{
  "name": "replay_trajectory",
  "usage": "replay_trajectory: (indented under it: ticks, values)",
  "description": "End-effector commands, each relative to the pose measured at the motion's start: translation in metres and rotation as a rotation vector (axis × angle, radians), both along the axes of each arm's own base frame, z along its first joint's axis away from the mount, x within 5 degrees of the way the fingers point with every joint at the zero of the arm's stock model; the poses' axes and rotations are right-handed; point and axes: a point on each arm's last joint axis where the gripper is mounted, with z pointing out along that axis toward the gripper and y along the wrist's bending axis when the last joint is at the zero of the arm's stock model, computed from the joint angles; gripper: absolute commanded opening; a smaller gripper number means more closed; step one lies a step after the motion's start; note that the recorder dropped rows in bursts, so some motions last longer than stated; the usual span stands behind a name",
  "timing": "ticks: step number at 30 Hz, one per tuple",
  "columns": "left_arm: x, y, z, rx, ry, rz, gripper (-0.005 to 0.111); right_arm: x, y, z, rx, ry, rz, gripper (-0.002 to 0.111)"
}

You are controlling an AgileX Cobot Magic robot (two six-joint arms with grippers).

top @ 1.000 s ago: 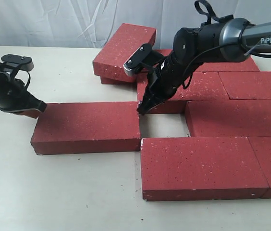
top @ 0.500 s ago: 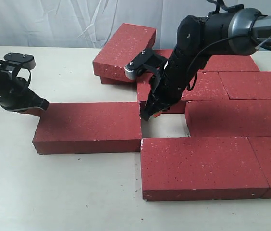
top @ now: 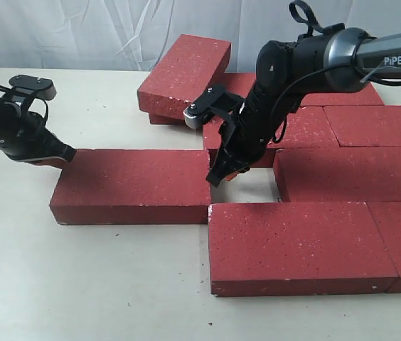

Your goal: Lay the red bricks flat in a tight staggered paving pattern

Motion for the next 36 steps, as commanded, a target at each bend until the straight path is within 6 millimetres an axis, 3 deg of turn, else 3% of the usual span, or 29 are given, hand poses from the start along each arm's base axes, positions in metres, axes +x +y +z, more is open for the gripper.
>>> replay_trajectory:
  ticks: [1,5,9,11,14,17,25,36]
  values:
    - [-0.003,-0.008,0.0,-0.027,0.02,-0.018,0.0,0.002,-0.001,0.002,0.003,-0.023,0.004,-0.001]
    - [-0.002,-0.007,0.0,-0.016,0.006,-0.011,0.0,0.0,-0.002,0.01,0.004,-0.015,0.01,-0.001]
    - [-0.002,-0.007,0.0,-0.016,0.006,-0.011,0.0,-0.013,-0.004,0.044,0.013,0.064,0.031,-0.001]
    - [-0.002,-0.007,0.0,-0.016,0.006,-0.011,0.0,-0.024,-0.001,0.059,0.084,0.128,0.034,-0.001]
    - [-0.002,-0.007,0.0,-0.02,0.011,-0.013,0.0,-0.043,0.016,0.07,0.254,0.203,0.217,-0.001]
    - [-0.002,-0.007,0.0,-0.022,0.014,-0.015,0.0,-0.064,0.034,0.063,0.317,0.218,0.42,-0.001]
    - [-0.002,-0.007,0.0,-0.022,0.014,-0.015,0.0,-0.092,0.078,0.024,0.143,0.144,0.608,-0.001]
    - [-0.003,-0.008,0.0,-0.03,0.025,-0.021,0.0,-0.076,0.078,-0.003,-0.055,-0.001,0.513,-0.001]
